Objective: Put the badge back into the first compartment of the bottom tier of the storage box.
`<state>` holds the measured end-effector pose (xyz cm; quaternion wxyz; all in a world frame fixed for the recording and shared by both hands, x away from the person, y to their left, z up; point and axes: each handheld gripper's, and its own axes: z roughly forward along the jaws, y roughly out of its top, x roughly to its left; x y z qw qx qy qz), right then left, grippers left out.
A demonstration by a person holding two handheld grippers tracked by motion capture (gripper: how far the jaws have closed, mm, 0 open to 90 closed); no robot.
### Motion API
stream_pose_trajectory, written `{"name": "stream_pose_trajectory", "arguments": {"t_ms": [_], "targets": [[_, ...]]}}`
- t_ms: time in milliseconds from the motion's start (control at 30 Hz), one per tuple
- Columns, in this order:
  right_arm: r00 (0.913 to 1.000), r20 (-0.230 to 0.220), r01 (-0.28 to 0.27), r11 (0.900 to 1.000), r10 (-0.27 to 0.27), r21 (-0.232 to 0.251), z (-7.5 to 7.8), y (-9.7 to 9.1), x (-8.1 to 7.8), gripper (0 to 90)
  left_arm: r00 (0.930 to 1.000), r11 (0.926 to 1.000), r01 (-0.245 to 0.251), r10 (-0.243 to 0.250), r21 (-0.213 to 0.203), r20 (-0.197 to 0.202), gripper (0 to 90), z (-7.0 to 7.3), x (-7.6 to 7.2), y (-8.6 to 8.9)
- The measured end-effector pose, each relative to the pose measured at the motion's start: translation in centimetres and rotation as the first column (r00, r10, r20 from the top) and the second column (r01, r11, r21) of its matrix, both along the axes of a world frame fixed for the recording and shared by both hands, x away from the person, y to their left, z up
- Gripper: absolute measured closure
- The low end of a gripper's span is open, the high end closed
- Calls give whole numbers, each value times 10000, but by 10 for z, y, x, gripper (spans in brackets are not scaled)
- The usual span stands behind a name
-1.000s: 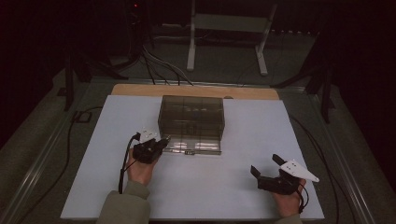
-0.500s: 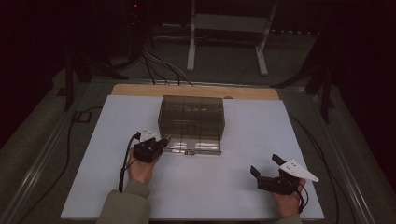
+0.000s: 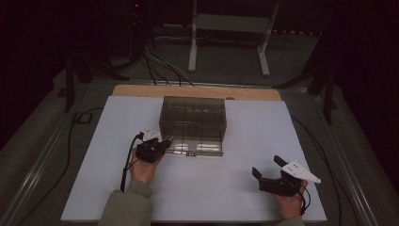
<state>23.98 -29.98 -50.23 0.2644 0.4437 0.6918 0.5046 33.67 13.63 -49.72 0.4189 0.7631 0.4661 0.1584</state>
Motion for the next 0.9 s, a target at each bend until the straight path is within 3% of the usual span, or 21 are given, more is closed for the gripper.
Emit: {"name": "stream_pose_trajectory", "arguments": {"t_ms": [467,900], "targets": [[10000,21,-3,10000,3,16,1,0,0,4,9999,10000,-47,48,39,-122,892,-4,3,-1],[10000,19,-23,10000,23,10,1,0,0,4,9987,9998,-98,105,143,-505,892,-10,7,-4]]}}
